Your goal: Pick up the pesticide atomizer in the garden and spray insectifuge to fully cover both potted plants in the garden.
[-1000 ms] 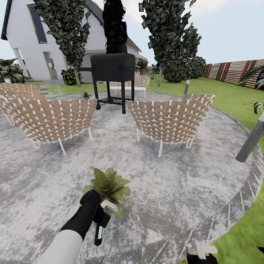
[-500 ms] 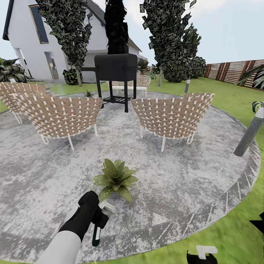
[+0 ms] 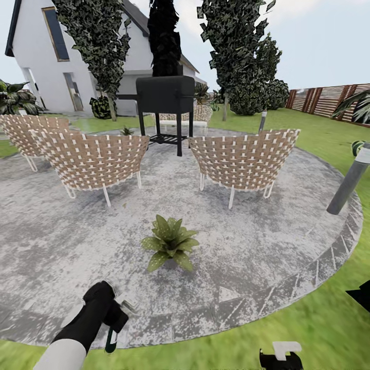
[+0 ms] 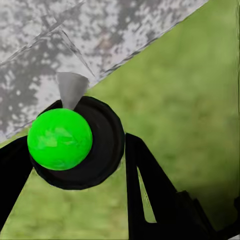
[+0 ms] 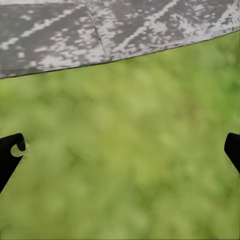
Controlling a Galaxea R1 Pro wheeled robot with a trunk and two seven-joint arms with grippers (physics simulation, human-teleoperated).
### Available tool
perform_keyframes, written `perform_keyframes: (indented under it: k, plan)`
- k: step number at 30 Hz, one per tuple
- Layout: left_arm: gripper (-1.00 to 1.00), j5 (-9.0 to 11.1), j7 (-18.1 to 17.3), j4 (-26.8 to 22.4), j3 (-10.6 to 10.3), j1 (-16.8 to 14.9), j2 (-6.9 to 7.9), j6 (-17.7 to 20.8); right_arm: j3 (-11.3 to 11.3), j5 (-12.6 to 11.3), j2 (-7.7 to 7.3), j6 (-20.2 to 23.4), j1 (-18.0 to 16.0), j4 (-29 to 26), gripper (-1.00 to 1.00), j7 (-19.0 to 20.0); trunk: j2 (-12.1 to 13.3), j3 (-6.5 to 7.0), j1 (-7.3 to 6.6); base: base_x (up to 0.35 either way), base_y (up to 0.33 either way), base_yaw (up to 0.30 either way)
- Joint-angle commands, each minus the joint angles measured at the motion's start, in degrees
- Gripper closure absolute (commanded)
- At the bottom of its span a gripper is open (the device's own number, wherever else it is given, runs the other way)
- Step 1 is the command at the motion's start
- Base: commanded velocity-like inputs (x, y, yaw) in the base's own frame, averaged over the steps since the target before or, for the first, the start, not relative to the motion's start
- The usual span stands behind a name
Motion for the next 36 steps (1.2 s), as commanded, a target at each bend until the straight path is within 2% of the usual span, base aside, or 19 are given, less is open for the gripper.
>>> perform_keyframes:
  k: [1,2,3,4,6,8,10,11,12,13,15,18,19,24,29,32,36]
  plan:
    - [1.00,0.08,-0.53,-0.05,3.15,0.08,0.09,-3.66,0.78,1.90,-0.05,-0.08,-0.02,-1.23,-1.00,-0.32,-0.02,-0.05,-0.01,-0.005,0.004,0.000]
    - [1.00,0.32,-0.52,-0.03,4.90,0.12,0.24,-6.56,1.18,3.37,-0.08,-0.08,-0.02,-2.40,-1.00,-0.29,-0.02,-0.05,-0.01,-0.003,0.002,0.000]
    - [1.00,0.54,-0.53,0.29,7.33,0.20,0.48,-12.01,2.00,6.06,-0.13,-0.08,-0.03,-4.32,-1.00,-0.05,-0.02,-0.05,-0.01,-0.002,0.001,0.000]
    - [1.00,0.62,-0.52,0.87,8.60,0.28,0.71,-15.57,2.39,7.66,-0.13,-0.08,-0.04,-5.22,-1.00,0.45,-0.02,-0.05,-0.01,-0.001,0.001,0.000]
    - [1.00,0.77,-0.51,4.46,11.28,0.54,2.07,-25.50,2.91,10.87,-0.18,-0.08,-0.08,-7.30,-1.00,4.32,-0.02,-0.05,-0.01,0.000,0.000,0.000]
    - [1.00,0.71,-0.55,9.68,12.29,0.61,3.16,-33.73,3.05,11.89,-0.36,-0.05,-0.10,-10.27,-1.00,11.54,-0.02,-0.05,-0.01,0.000,0.000,0.000]
    - [1.00,0.16,-0.58,13.28,12.23,0.63,3.49,-40.17,3.14,12.25,-0.45,0.03,-0.10,-12.72,-1.00,18.32,-0.02,-0.05,-0.01,0.000,0.000,0.000]
    - [1.00,-0.06,-0.59,14.43,11.99,0.63,3.48,-43.18,3.16,13.13,-0.47,0.06,-0.10,-13.93,-1.00,21.90,-0.02,-0.05,-0.01,0.000,0.000,0.000]
    - [1.00,-0.11,-0.62,14.87,11.88,0.64,3.43,-44.59,3.17,14.25,-0.48,0.08,-0.10,-14.58,-1.00,23.85,-0.02,-0.05,-0.01,0.000,0.000,0.000]
    - [1.00,-0.12,-0.66,15.16,11.77,0.64,3.39,-45.54,3.14,16.13,-0.48,0.08,-0.10,-15.31,-1.00,25.53,-0.02,-0.05,-0.01,0.000,0.000,0.000]
    - [1.00,-0.13,-0.74,15.58,11.03,0.62,3.31,-46.85,3.11,21.77,-0.44,0.18,-0.10,-17.50,-1.00,28.05,-0.02,-0.05,-0.01,0.000,0.000,0.000]
    - [1.00,-0.12,-0.73,15.72,7.95,0.63,3.28,-47.30,3.09,24.77,-0.30,0.19,-0.10,-18.92,-1.00,28.94,-0.02,-0.05,-0.01,0.000,0.000,0.000]
    - [1.00,-0.07,-0.70,15.74,6.84,0.61,3.28,-47.36,3.09,25.13,-0.26,0.16,-0.10,-19.10,-1.00,29.63,-0.02,-0.05,-0.01,0.000,0.000,0.000]
    - [1.00,-0.11,-0.80,15.75,5.21,0.64,2.96,-47.39,3.09,25.37,-0.09,0.18,-0.10,-19.21,-1.00,32.31,-0.02,-0.05,-0.01,0.000,0.000,0.000]
    - [1.00,0.05,-0.86,15.81,0.24,0.64,2.69,-47.40,3.17,25.45,0.12,0.25,-0.10,-19.20,-1.00,33.85,-0.02,-0.05,-0.01,0.000,0.000,0.000]
    - [1.00,-0.02,-0.91,15.84,-0.10,0.64,2.60,-47.47,3.20,25.46,0.55,0.11,-0.10,-20.51,-1.00,35.47,-0.02,-0.05,-0.01,0.000,0.000,0.000]
    - [1.00,0.04,-1.02,15.77,-4.10,0.64,2.57,-47.41,3.26,25.45,1.70,0.24,-0.10,-22.82,-1.00,35.62,-0.02,-0.05,-0.01,0.000,0.000,0.000]
